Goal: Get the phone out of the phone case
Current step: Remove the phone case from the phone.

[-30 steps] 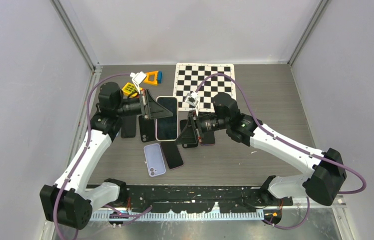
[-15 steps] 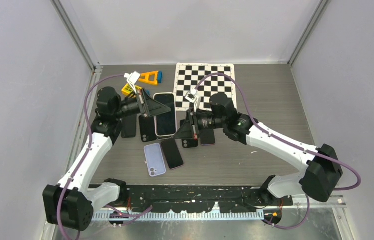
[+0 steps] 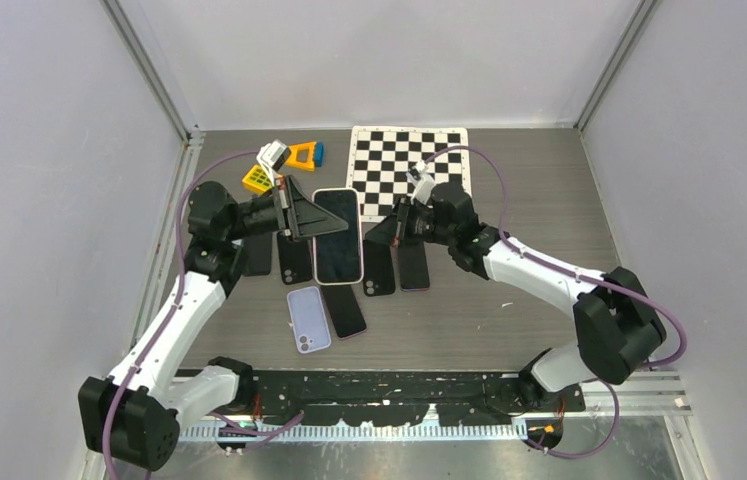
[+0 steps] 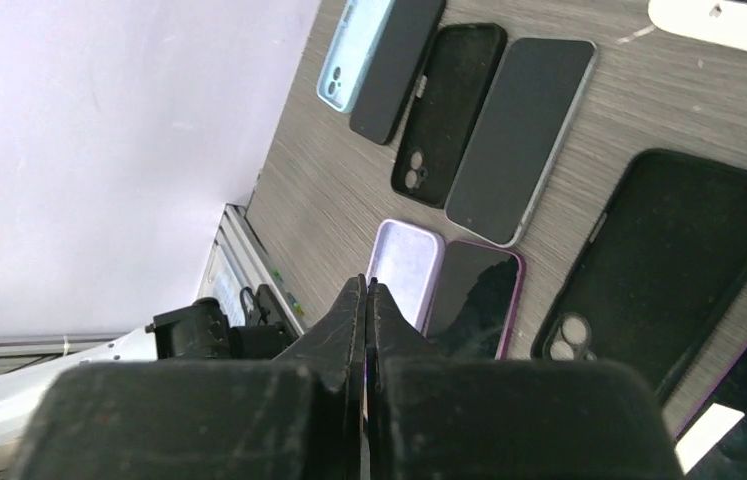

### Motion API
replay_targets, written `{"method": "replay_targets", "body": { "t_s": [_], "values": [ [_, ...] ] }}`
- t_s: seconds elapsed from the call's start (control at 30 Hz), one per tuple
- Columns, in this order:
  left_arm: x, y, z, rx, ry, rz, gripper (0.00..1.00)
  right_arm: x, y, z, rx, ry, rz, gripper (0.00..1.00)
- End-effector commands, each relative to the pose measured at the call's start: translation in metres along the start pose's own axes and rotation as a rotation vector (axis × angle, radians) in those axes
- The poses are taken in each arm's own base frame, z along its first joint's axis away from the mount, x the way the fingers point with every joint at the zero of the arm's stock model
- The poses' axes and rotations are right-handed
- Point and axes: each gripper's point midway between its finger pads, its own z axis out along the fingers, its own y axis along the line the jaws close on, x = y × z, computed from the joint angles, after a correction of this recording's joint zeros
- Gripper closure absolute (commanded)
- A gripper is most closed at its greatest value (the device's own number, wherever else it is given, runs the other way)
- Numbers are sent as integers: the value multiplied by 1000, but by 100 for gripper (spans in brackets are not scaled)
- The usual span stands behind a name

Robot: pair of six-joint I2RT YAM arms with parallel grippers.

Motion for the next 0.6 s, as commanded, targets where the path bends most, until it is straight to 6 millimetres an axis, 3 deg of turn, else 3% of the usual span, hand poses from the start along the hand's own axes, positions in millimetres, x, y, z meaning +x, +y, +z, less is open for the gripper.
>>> {"method": "replay_targets", "body": {
  "t_s": [0.0,0.07,0.13,0.23,0.3,0.43,0.57],
  "values": [
    [-12,-28,0,43,-20,27,100,-27,35,-9,-102,-113,-45,99],
    [-20,-21,3,11,-56,4,100,-27,45,-18,-137,-122,-52,99],
    [-30,-12,5,-32,-109,-28,100,-23,55,-29,-173,-118,-52,89],
    [-47,6,7,-100,-209,-74,100,-17,72,-48,-232,-124,-51,60],
    [-59,17,7,-131,-281,-118,100,-10,82,-62,-266,-127,-61,50],
    [-81,28,6,-111,-402,-191,100,-3,107,-90,-341,-134,-97,47],
    [-89,37,4,-92,-474,-276,100,-11,132,-111,-430,-193,-131,49]
  ]
}}
